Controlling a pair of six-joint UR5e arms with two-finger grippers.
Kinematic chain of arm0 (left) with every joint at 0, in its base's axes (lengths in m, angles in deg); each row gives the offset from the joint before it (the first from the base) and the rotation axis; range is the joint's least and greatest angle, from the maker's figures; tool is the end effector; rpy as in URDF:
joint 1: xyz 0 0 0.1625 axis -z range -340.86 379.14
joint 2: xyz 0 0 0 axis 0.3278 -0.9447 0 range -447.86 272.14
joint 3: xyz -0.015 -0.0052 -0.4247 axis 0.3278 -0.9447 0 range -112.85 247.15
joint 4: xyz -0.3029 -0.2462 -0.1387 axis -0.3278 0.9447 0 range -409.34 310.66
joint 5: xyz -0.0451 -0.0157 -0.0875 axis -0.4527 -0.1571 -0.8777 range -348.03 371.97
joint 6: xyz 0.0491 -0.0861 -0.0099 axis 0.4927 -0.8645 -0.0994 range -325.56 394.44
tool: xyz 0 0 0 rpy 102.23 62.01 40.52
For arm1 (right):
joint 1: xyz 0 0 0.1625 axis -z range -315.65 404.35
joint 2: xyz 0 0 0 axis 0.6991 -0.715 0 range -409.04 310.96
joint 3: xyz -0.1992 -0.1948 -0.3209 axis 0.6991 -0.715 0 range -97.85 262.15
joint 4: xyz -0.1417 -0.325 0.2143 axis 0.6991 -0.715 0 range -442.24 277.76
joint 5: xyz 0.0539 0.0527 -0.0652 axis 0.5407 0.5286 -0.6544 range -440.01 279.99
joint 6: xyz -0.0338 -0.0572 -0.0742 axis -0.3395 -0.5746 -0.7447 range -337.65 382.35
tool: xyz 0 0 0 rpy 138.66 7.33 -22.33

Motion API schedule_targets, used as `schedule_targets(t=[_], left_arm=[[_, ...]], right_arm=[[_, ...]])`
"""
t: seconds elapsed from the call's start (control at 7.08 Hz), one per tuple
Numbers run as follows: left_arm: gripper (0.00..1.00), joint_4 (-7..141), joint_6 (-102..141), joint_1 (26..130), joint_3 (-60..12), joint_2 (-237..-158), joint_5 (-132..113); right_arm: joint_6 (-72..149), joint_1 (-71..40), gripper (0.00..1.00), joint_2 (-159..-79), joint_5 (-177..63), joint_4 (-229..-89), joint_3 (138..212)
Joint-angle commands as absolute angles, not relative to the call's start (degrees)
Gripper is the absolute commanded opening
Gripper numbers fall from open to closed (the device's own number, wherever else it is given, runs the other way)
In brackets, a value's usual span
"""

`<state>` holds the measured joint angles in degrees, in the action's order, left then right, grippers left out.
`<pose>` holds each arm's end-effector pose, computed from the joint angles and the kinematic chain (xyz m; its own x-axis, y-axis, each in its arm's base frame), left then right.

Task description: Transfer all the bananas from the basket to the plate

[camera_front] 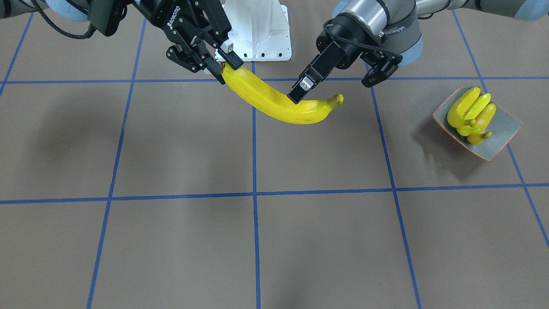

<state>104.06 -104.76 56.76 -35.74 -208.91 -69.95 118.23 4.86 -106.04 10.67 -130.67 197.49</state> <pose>0.3584 -0.4623 0.1299 -0.6923 -0.4128 -0.5919 0.2855 0.5966 -0.7500 -0.3159 -0.4316 0.0697 -0.1963 -0.0291 0.9801 -0.6101 0.7862 -0.0988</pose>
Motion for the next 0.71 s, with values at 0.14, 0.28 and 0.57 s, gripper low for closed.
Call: schedule_targets(t=[0.14, 0.28, 0.57], left_arm=[[0.65, 104.2, -104.51, 56.75, -35.69, -208.88, -70.03], [0.25, 104.2, -104.25, 56.75, -35.77, -208.88, -70.03], [0.0, 105.86, -104.16, 56.75, -35.86, -208.53, -70.03]], right_arm=[[119.12, 5.59, 0.0, -106.17, 10.61, -130.67, 198.08], [119.03, 5.68, 0.0, -106.25, 10.69, -130.67, 198.08], [118.94, 5.68, 1.0, -106.26, 9.65, -130.58, 198.17]])
